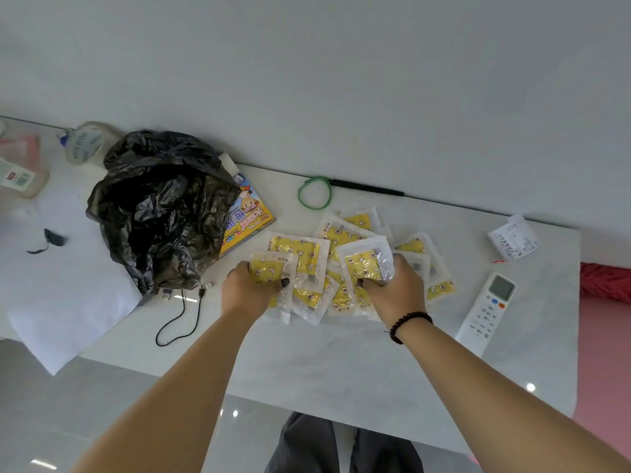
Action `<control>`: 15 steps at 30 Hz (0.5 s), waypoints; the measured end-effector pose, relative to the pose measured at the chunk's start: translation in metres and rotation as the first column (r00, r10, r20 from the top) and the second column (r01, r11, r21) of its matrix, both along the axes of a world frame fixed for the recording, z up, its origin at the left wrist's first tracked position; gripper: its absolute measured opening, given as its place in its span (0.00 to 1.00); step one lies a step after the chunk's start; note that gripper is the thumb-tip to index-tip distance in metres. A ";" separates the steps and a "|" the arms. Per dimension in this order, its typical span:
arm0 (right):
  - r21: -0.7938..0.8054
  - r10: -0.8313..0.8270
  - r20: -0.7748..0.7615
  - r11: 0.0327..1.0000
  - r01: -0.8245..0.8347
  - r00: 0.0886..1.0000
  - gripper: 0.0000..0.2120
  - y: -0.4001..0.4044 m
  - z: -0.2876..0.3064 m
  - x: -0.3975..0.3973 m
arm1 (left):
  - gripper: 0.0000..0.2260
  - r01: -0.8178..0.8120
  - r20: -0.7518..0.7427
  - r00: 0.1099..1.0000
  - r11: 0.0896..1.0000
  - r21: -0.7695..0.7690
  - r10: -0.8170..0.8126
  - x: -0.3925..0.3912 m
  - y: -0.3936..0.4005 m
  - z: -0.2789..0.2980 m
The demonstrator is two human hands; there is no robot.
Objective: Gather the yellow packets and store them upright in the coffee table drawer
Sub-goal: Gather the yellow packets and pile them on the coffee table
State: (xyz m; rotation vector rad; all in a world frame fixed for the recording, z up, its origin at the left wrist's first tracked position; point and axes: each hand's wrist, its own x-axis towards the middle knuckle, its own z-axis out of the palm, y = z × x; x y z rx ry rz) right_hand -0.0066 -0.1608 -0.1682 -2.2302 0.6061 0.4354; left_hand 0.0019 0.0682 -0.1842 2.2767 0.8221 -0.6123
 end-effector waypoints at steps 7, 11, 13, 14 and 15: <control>0.285 -0.284 0.054 0.923 0.258 0.957 0.07 -0.039 0.023 -0.022 | 0.12 -0.289 0.132 0.937 0.931 -0.224 0.322 -0.032 -0.008 0.031; 0.443 -0.357 -0.007 0.836 0.323 0.934 0.04 -0.039 0.039 -0.027 | 0.08 -0.322 0.161 0.903 0.874 -0.363 0.399 -0.049 -0.019 0.055; 0.500 -0.321 -0.017 0.818 0.287 0.947 0.04 -0.032 0.047 -0.023 | 0.05 -0.330 0.158 0.884 0.827 -0.455 0.440 -0.051 -0.023 0.066; 0.520 -0.297 -0.029 0.811 0.269 0.954 0.04 -0.027 0.050 -0.019 | 0.04 -0.340 0.140 0.871 0.785 -0.518 0.470 -0.050 -0.025 0.070; 0.540 -0.268 -0.040 0.805 0.247 0.963 0.03 -0.021 0.051 -0.016 | 0.04 -0.352 0.114 0.857 0.732 -0.583 0.502 -0.049 -0.027 0.075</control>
